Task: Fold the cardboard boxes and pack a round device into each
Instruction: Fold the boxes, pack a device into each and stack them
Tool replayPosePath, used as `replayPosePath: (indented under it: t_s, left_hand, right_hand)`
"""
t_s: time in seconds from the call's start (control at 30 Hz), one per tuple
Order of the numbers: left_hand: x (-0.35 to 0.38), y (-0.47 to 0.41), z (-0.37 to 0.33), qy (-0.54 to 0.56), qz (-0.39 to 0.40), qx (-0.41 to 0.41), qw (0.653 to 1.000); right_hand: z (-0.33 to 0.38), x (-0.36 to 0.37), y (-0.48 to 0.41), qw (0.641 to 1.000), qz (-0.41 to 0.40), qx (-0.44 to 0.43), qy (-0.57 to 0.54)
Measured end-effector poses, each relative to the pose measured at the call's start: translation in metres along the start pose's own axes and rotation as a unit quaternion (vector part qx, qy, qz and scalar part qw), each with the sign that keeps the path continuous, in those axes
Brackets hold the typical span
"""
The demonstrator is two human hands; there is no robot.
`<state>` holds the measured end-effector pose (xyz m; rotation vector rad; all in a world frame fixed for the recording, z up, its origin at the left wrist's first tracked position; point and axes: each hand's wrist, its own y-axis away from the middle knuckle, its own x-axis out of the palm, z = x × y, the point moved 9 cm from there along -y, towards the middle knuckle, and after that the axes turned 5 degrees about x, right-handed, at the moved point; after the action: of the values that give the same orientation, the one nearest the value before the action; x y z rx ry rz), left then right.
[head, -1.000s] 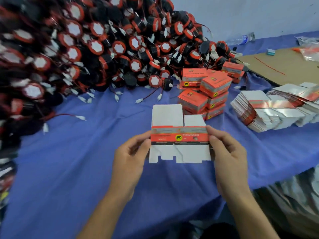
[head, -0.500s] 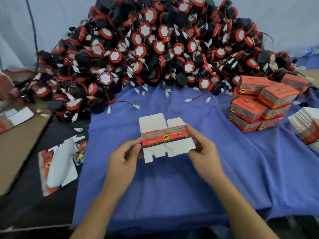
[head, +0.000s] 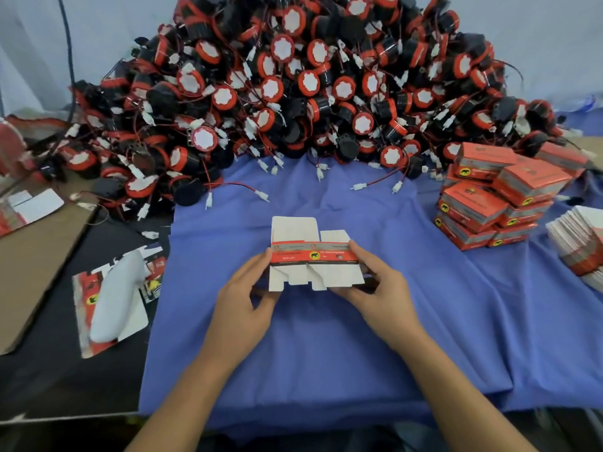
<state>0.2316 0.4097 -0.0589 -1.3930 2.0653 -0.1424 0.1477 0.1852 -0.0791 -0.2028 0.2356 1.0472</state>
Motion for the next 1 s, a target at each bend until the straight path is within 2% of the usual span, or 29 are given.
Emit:
replayPosePath:
  t_s: [0.13, 0.27, 0.47, 0.63, 0.77, 0.87, 1.0]
  left_hand:
    - [0.002, 0.001, 0.001, 0.012, 0.012, -0.007, 1.0]
    - [0.011, 0.003, -0.003, -0.007, 0.054, 0.011, 0.998]
    - [0.008, 0.003, -0.004, -0.02, 0.028, 0.005, 0.999]
    - [0.006, 0.002, -0.005, -0.027, 0.023, 0.021, 0.999]
    - [0.001, -0.001, -0.003, -0.027, 0.013, 0.017, 0.999]
    - [-0.004, 0.0, -0.005, 0.025, -0.013, 0.002, 1.0]
    - [-0.006, 0.004, 0.001, 0.059, -0.031, -0.031, 0.997]
  right_hand:
    - [0.0, 0.002, -0.001, 1.0, 0.013, -0.012, 0.01]
    - [0.007, 0.016, 0.002, 0.993, 0.053, -0.057, 0.085]
    - [0.021, 0.012, 0.008, 0.991, 0.038, -0.111, 0.065]
    - [0.025, 0.014, 0.013, 0.994, 0.059, -0.096, 0.009]
    - [0.023, 0.02, 0.014, 0.988, 0.081, -0.118, 0.06]
    - [0.018, 0.027, 0.013, 0.979, 0.096, -0.147, 0.103]
    - [0.03, 0.021, 0.018, 0.972, 0.05, -0.201, 0.115]
